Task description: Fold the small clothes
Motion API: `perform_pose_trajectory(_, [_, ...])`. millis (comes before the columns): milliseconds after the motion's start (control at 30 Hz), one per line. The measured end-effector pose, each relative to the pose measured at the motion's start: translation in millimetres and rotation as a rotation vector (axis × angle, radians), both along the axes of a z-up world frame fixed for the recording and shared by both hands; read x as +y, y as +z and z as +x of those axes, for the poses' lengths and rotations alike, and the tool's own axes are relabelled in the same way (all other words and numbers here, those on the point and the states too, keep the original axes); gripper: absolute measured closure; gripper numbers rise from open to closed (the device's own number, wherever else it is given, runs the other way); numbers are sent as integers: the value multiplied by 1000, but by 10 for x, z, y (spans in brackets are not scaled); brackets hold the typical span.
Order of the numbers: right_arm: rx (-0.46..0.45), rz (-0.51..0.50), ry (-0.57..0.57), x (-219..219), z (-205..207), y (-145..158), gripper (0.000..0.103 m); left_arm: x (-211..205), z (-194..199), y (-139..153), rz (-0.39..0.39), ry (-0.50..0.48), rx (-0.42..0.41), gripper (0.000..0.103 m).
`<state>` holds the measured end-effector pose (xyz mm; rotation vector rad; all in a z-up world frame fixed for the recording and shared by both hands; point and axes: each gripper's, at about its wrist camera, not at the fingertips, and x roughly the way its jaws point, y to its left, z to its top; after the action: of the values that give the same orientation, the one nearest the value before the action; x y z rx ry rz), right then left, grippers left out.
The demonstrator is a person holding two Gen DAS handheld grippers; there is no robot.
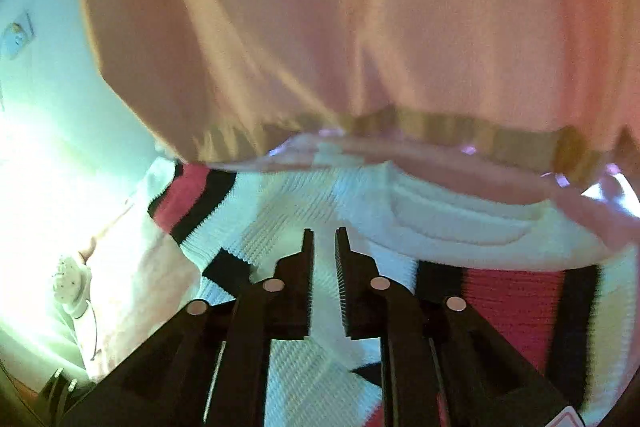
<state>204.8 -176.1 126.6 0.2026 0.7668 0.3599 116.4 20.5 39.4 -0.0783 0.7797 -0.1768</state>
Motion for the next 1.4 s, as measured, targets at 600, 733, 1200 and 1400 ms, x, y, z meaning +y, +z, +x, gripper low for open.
perform_pose_trajectory(600, [250,-345,-314,-1663,-894,-1211,51,-100,1500,-982,-175,82,348,45])
perform_pose_trajectory(733, [263,-272,-320,-1642,-699,-1311,90,-156,1574,-923,-136,49,301,89])
perform_pose_trajectory(1200, [240,-267,-348,-1752,-867,-1236,91,-60,1603,-805,-75,27,196,89])
perform_pose_trajectory(1400, [347,-204,-347,-1876,-997,-1159,84,-57,1614,-958,-34,23,247,89])
